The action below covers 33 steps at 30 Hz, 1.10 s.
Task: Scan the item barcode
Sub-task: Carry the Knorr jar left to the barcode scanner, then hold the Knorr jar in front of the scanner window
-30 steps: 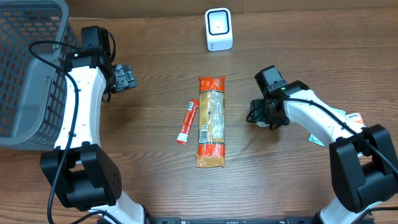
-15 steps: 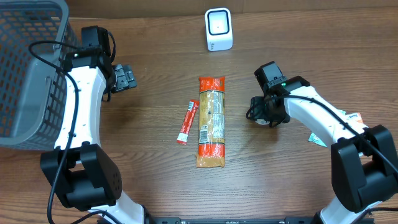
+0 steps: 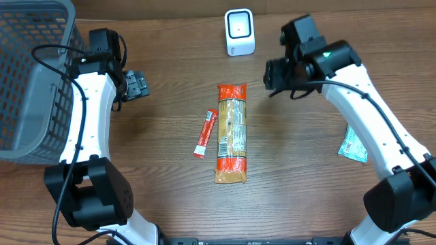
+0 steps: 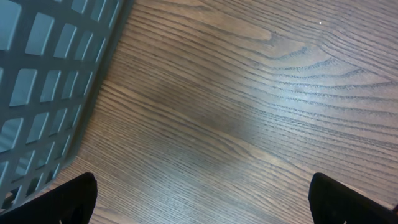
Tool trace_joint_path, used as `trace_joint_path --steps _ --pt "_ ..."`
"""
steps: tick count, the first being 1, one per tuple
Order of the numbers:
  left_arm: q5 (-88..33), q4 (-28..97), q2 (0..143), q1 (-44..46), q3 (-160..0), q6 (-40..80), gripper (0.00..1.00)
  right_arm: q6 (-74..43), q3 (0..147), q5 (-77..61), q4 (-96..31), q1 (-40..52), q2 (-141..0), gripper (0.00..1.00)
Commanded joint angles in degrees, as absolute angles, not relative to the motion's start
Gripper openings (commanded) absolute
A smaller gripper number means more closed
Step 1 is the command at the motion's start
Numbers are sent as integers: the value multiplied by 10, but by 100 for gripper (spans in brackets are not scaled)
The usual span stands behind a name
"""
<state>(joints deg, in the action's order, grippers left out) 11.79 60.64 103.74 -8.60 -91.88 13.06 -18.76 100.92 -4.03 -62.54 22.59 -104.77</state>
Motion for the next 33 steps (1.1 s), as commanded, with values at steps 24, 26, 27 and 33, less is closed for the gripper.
trace_joint_path --steps 24,26,27,33 --pt "115 606 1033 -82 -929 124 100 -78 1190 -20 -323 234 -1291 21" --pt "115 606 1033 -82 -929 124 100 -78 1190 -20 -281 234 -1304 21" --pt "115 606 1033 -82 -929 124 99 -78 1190 -15 -242 234 -1319 21" --pt "115 606 1033 -82 -929 124 100 -79 1190 54 -107 235 -1367 21"
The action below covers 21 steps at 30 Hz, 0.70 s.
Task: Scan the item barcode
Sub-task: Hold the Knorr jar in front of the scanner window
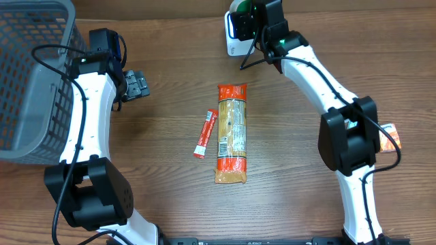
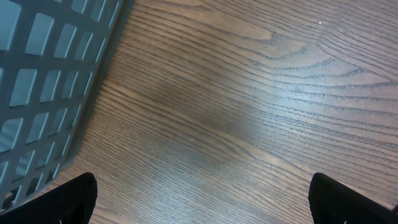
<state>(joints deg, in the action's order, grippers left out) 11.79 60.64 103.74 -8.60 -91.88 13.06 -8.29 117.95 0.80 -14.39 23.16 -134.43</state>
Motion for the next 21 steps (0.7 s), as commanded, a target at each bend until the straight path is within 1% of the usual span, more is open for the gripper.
trace_joint_path --steps 1,11,13,21 --pt "115 606 1033 -82 -929 124 100 -79 1190 58 -93 235 -1372 21" --pt "115 606 1033 -82 -929 124 100 -78 1190 60 33 235 -1412 21" --pt "115 606 1033 -82 -929 124 100 -78 1190 60 51 235 -1420 19" --pt "115 606 1033 -82 -929 124 100 -78 1190 70 96 235 -1450 18"
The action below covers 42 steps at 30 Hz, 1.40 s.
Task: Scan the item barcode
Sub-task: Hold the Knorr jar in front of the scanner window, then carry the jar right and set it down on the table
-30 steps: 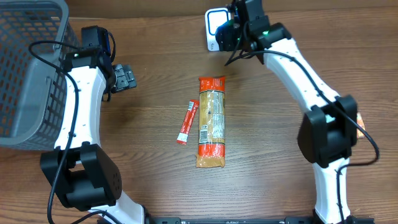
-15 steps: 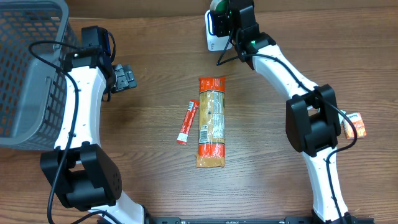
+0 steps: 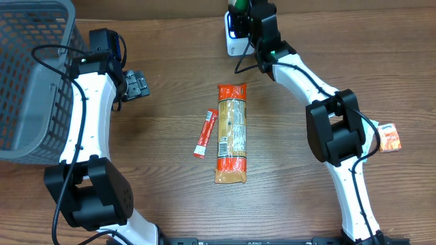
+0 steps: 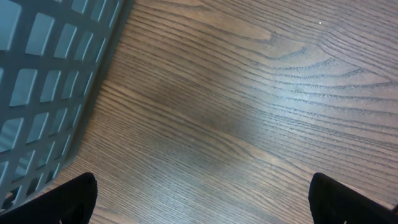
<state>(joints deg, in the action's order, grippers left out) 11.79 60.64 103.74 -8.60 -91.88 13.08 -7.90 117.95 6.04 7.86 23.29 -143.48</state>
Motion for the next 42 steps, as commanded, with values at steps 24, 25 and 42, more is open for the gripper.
trace_joint_path --steps 24,25,42 --pt "115 606 1033 -82 -929 124 100 -78 1190 44 -236 233 -1175 14" --pt "115 606 1033 -82 -929 124 100 -78 1190 44 -283 231 -1155 14" --pt "115 606 1033 -82 -929 124 100 -105 1046 44 -864 117 -1075 7"
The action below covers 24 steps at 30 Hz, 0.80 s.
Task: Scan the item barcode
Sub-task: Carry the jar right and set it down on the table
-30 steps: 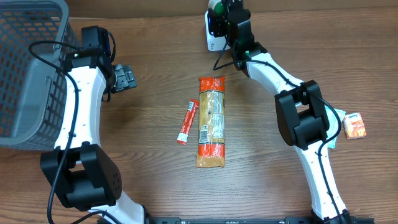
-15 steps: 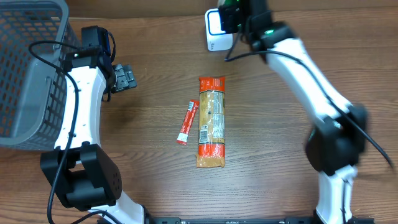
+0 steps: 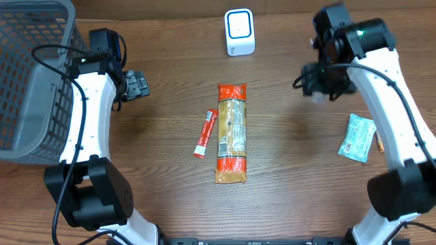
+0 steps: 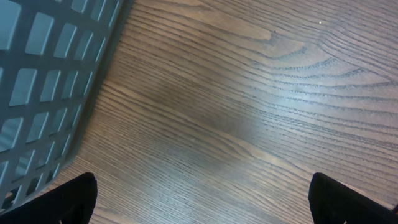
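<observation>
A white barcode scanner stands at the back middle of the table. A green-and-white packet lies flat at the right, with a sliver of orange packet showing at its right edge. My right gripper hovers left of and behind that packet, apart from it; its jaws are too dark to read from overhead. My left gripper hangs beside the basket. In the left wrist view it is open, with only bare wood between its black fingertips.
A long orange pasta packet and a small red stick packet lie in the middle of the table. A grey mesh basket fills the back left corner, and its wall also shows in the left wrist view.
My right arm has moved from the scanner at the back to the right side. The green-and-white packet now lies on the table, mostly covering the orange packet. My left arm has not moved.
First the right gripper was right of the scanner and the green-and-white packet lay at the right. Then, twice, the gripper was at the scanner with something green at its tip and only an orange packet lay at the right. Now the green-and-white packet lies there again.
</observation>
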Tool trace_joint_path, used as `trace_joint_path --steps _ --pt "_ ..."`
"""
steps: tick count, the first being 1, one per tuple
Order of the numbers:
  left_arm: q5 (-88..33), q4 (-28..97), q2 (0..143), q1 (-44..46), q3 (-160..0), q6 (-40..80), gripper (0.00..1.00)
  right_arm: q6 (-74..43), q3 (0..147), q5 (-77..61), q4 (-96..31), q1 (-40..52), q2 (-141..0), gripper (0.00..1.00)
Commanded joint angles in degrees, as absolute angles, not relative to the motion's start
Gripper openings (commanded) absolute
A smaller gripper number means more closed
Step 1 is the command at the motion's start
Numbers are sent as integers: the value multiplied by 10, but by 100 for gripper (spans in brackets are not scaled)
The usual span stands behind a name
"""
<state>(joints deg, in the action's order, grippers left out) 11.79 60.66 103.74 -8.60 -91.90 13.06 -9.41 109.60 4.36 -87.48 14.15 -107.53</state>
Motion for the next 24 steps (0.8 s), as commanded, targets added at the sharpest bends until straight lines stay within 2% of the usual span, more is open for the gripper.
trace_joint_path --steps 1,9,17,18,20,23,24 --pt "115 606 1033 -82 -929 124 100 -105 1018 44 -850 108 -1075 7" --pt "115 606 1033 -82 -929 124 100 -107 872 42 -731 75 -1075 7" --pt "115 606 1033 -82 -929 124 100 -106 814 45 -671 73 -1075 12" --pt "115 606 1033 -82 -929 124 100 -106 813 44 -671 73 -1075 15" --pt "115 606 1033 -82 -929 124 100 -106 813 44 -673 73 -1075 31" --pt "115 606 1033 -82 -929 124 100 -106 813 44 -674 73 -1075 45" --pt "115 606 1033 -82 -929 124 100 -106 813 44 -675 73 -1075 54"
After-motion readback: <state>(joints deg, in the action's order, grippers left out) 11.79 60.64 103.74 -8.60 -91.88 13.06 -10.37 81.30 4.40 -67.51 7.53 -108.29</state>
